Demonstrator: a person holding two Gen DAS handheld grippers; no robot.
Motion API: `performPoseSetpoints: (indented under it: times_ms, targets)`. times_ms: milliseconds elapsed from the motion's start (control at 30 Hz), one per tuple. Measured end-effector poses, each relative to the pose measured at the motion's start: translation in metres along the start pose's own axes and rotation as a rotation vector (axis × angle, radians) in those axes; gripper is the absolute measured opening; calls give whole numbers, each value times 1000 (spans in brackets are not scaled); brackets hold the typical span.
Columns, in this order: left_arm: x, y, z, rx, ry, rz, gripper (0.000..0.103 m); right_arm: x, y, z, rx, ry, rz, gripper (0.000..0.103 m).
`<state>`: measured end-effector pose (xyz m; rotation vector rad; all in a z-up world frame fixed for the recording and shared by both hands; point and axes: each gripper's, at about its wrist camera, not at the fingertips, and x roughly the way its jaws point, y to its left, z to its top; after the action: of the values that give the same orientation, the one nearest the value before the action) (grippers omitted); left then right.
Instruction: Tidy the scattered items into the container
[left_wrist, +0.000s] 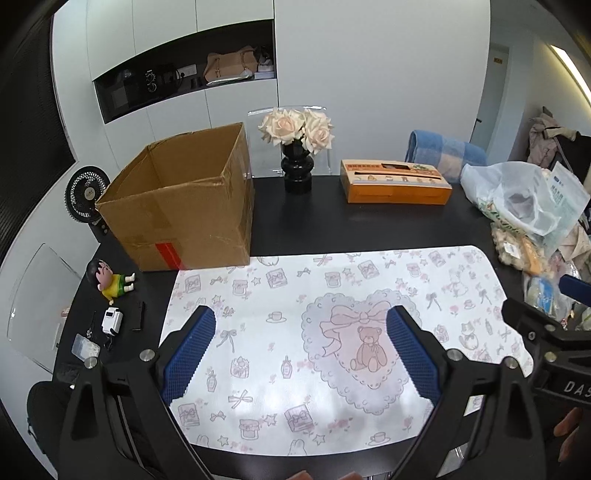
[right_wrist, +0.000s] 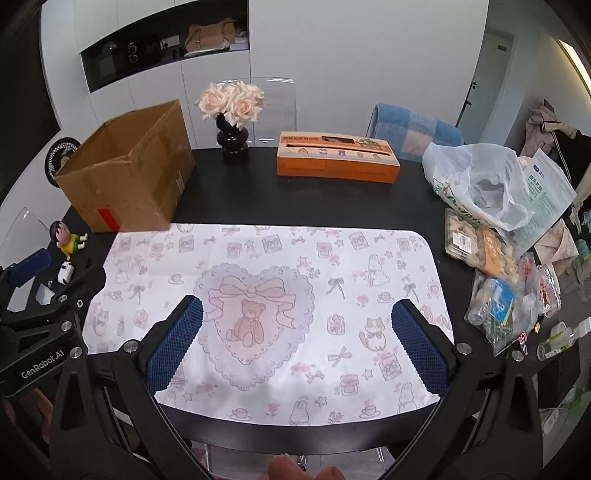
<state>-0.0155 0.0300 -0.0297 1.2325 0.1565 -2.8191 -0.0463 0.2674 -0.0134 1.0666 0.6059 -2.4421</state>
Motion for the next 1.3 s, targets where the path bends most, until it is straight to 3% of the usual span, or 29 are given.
performPoseSetpoints:
  times_ms: [767, 1300]
  targets:
    - [10, -2, -28, -9, 93, 7, 93, 7, -4, -26, 62, 53, 6, 103]
    - [11, 5, -24, -42, 85, -5, 93, 10, 8, -25, 43, 66, 16, 103]
